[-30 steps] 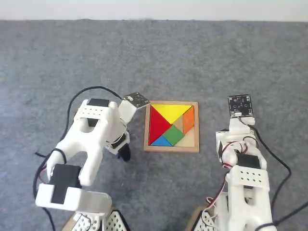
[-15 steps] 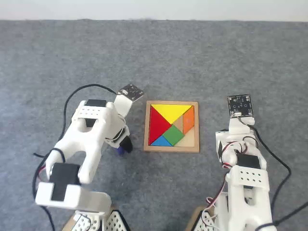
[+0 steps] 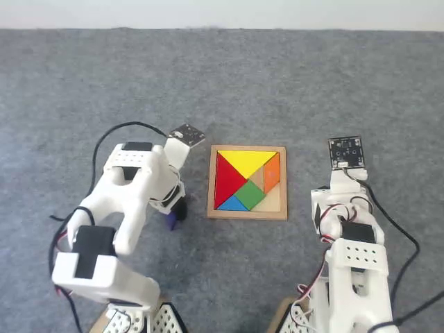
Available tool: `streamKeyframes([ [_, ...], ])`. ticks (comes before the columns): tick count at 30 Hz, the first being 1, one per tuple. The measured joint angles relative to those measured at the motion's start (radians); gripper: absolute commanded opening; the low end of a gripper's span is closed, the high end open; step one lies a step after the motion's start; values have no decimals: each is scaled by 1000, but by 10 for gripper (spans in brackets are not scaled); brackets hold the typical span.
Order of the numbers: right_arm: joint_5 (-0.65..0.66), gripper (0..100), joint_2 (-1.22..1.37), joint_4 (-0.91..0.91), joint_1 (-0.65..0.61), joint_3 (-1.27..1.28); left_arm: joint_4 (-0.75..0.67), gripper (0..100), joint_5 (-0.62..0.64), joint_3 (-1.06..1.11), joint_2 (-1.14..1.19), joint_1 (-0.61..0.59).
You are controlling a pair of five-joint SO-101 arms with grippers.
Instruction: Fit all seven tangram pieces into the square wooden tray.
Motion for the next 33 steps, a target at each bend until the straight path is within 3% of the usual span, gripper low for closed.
streamKeyframes([
  [8,0,7,0,0,2,0,34,94,48,-61,-14,37],
  [17,0,7,0,0,0,0,330,98,-37,-288,-201,92],
  [21,0,7,0,0,0,0,393,103,-44,-278,-296,92],
  [26,0,7,0,0,2,0,270,201,-44,-110,-342,11],
  [33,0,7,0,0,0,0,-23,204,-21,37,-219,-221],
])
